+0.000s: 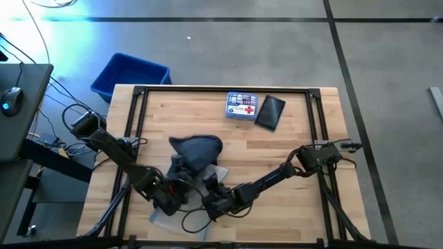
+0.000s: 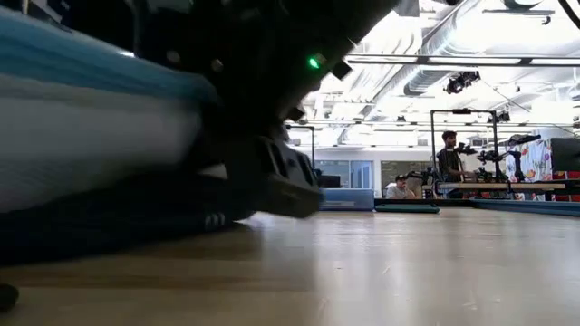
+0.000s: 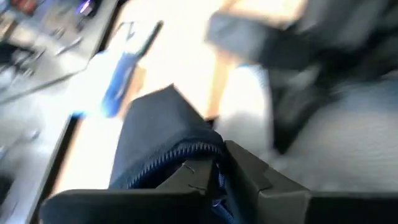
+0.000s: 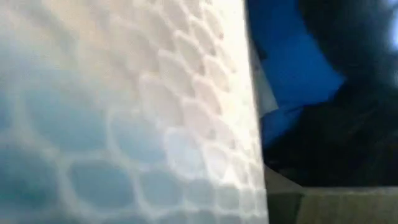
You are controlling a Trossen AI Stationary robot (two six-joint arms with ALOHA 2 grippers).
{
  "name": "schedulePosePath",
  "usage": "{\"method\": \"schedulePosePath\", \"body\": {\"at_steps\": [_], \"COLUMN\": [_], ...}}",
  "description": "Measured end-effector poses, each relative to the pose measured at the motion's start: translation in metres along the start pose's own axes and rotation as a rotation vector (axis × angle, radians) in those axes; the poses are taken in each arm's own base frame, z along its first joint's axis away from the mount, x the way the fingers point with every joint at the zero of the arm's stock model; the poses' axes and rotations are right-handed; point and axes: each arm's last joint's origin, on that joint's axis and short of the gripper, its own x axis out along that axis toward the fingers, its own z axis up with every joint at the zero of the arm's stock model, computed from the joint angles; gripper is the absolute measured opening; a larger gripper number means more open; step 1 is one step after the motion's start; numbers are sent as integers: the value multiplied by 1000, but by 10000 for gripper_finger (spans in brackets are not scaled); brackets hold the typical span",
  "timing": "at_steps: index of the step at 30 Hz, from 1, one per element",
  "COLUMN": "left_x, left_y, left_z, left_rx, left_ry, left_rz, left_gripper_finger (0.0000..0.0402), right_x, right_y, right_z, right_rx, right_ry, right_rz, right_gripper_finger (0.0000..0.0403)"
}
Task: Unpack backpack
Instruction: Put the blue zipper bag in the black backpack
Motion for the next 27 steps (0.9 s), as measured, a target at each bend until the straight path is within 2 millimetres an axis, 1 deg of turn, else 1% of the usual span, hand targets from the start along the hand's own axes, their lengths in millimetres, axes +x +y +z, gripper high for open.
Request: {"method": "schedulePosePath", "body": {"at_steps": [2,6,8,11,13,16,20,23,27], "left_x": [-4,-7,-6,4,15,32,52,61,67], "left_y": [10,24,26,25,22,13,5,5,6], "left_z": [-7,-19,-26,-41,-53,-70,-80,-77,-68], "left_rx": [-37,-69,-79,-70,-59,-54,-65,-78,-89], "left_ry": [32,80,84,102,138,165,143,119,67], "left_rz": [65,189,225,249,222,128,-20,-96,-152], "left_gripper_finger": [36,74,90,106,109,105,84,71,61], "right_x": [-1,-13,-21,-35,-43,-53,-58,-54,-46], "right_y": [2,12,19,30,34,37,32,24,10], "right_z": [-1,3,7,12,17,25,35,37,40], "right_rx": [-2,-31,-34,-43,-41,-41,-41,-33,-5], "right_ry": [10,-3,-24,-52,-73,-103,-145,-153,-161], "right_rz": [12,23,31,39,10,-80,-162,-203,-262], "right_gripper_finger": [0,0,0,0,0,0,0,0,0]}}
